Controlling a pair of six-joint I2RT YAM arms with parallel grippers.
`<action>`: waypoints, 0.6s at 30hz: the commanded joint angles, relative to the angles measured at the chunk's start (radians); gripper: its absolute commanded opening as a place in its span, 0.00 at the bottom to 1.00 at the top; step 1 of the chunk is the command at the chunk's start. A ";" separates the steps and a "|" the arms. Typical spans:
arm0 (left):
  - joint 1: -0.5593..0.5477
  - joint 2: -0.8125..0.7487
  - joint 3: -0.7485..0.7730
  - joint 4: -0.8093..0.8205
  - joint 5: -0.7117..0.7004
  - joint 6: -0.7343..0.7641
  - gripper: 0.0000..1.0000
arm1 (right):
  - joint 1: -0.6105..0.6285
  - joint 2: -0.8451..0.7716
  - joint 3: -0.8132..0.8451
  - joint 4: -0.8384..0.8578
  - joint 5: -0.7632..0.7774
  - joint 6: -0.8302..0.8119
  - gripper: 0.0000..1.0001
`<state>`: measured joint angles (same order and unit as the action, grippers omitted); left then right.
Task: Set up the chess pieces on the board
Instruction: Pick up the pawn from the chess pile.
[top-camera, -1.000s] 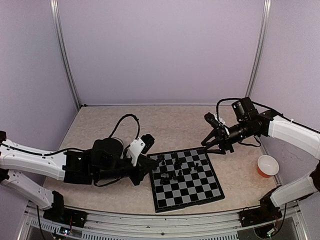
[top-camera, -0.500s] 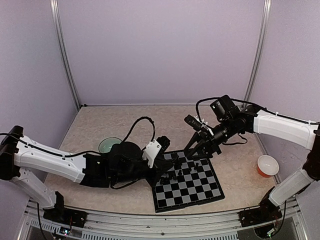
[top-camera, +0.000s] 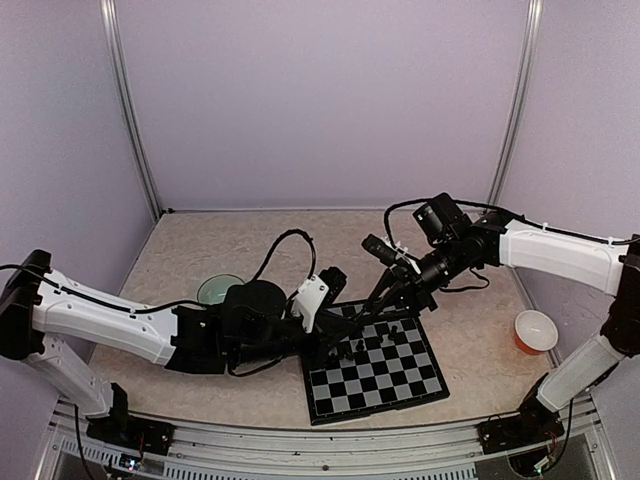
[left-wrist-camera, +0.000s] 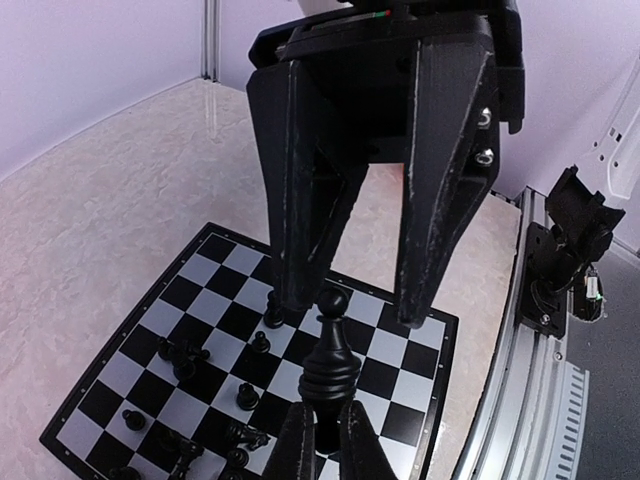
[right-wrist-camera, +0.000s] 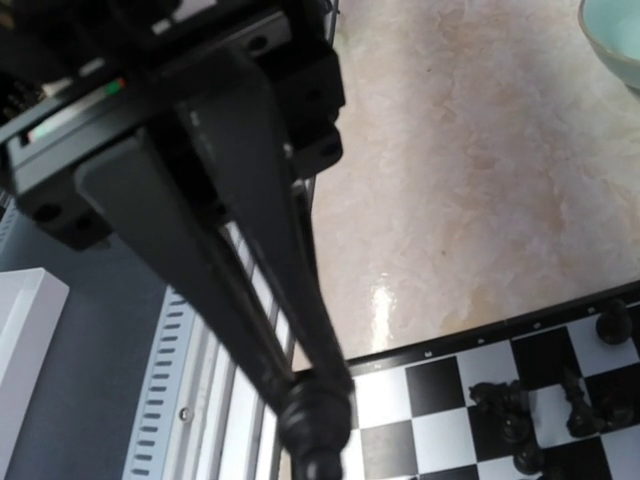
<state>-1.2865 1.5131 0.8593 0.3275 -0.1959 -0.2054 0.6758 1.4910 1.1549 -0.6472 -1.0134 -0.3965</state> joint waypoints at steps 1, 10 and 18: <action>-0.010 0.023 0.031 0.034 0.022 -0.008 0.00 | 0.018 0.022 0.027 -0.016 -0.009 0.014 0.34; -0.011 0.041 0.033 0.041 0.035 -0.013 0.00 | 0.018 0.026 0.032 -0.013 -0.016 0.019 0.21; -0.010 0.043 0.035 0.046 0.031 -0.013 0.00 | 0.017 0.027 0.022 -0.008 -0.008 0.024 0.18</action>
<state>-1.2907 1.5467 0.8597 0.3389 -0.1692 -0.2134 0.6830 1.5093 1.1664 -0.6483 -1.0145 -0.3759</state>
